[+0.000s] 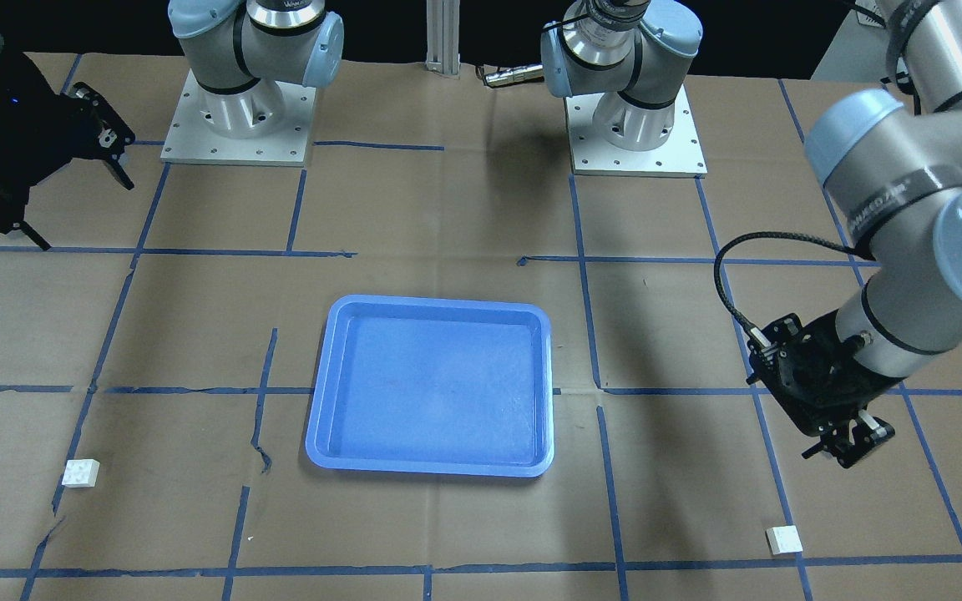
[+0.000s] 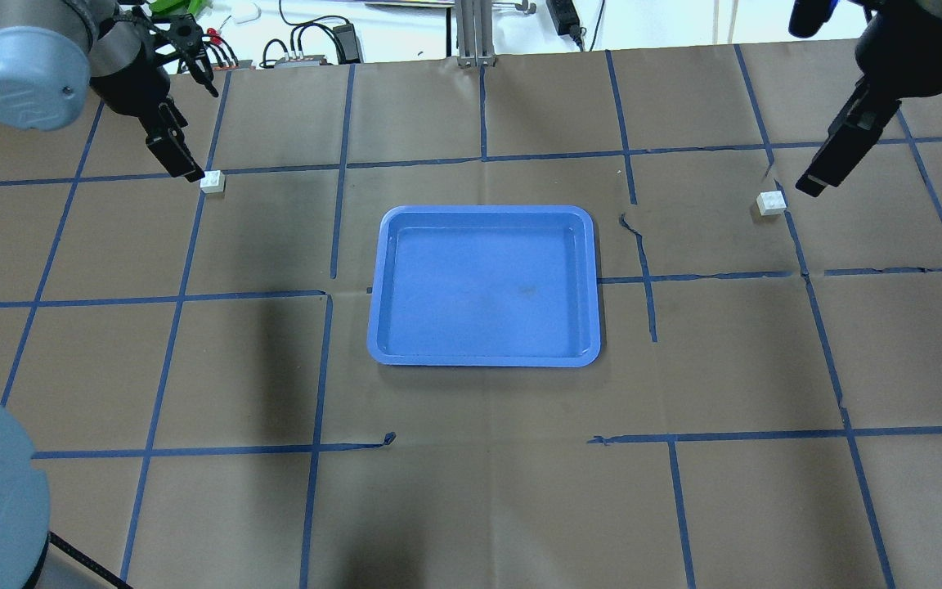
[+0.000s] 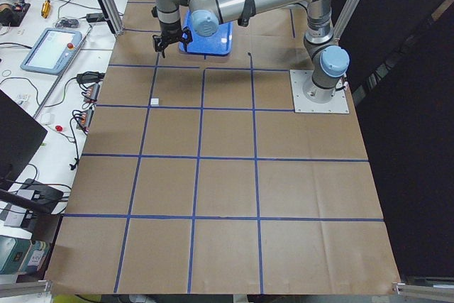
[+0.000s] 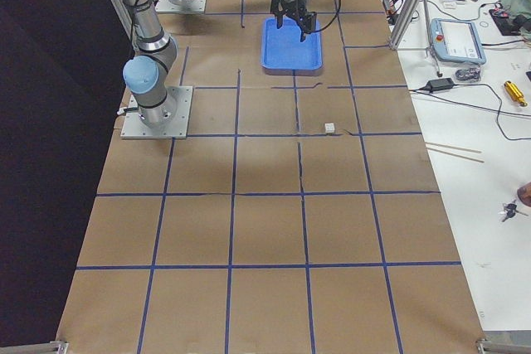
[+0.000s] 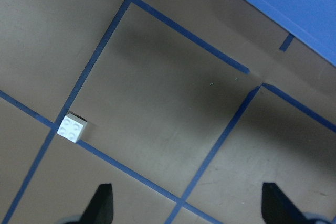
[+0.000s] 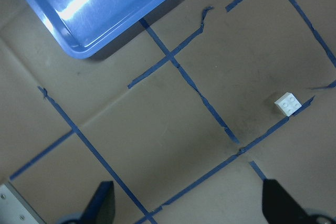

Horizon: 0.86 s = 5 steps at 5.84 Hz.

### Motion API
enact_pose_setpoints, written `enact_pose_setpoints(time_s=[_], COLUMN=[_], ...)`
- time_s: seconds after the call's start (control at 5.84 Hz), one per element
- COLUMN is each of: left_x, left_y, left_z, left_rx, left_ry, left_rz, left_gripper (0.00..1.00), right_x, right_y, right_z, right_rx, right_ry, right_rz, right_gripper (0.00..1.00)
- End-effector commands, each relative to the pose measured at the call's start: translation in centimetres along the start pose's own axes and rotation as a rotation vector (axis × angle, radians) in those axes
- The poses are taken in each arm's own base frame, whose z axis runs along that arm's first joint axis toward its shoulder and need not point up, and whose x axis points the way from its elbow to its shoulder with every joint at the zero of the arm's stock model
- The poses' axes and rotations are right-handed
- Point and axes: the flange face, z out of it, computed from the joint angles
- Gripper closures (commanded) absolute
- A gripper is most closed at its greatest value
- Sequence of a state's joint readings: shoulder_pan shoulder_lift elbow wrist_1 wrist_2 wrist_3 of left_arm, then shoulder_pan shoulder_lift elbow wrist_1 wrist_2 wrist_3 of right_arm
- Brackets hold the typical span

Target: Assemble white blocks and place on blue tray

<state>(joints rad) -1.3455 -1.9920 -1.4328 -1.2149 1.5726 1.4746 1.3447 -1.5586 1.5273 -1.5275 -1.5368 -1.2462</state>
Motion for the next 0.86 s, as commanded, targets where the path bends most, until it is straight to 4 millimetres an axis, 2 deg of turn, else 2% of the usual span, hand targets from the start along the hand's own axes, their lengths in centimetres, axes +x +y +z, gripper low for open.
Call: enact_pose_setpoints(time_s=[0.0, 0.17, 0.34, 0.51, 0.68], left_x=[-3.8, -5.1, -6.0, -6.4, -7.1], left_y=[4.7, 6.1, 6.4, 6.5, 6.6], left_z=[7.2, 10.8, 13.5, 14.1, 14.0], left_rx=[0.051, 0.077, 0.071, 0.064, 0.053], left_ry=[-0.013, -0.015, -0.014, -0.011, -0.021], left_rz=[0.233, 0.286, 0.285, 0.291, 0.299], left_gripper=[0.03, 0.03, 0.03, 0.03, 0.03], right_x=[5.2, 8.3, 10.4, 12.7, 14.8], right_y=[3.8, 6.4, 7.7, 9.2, 10.9], right_z=[1.7, 2.3, 3.9, 4.9, 6.7], right_rx=[0.009, 0.011, 0.012, 0.005, 0.055], right_ry=[0.03, 0.075, 0.052, 0.094, 0.077], right_rz=[-0.328, -0.433, -0.582, -0.638, -0.626], right_gripper=[0.0, 0.0, 0.0, 0.0, 0.0])
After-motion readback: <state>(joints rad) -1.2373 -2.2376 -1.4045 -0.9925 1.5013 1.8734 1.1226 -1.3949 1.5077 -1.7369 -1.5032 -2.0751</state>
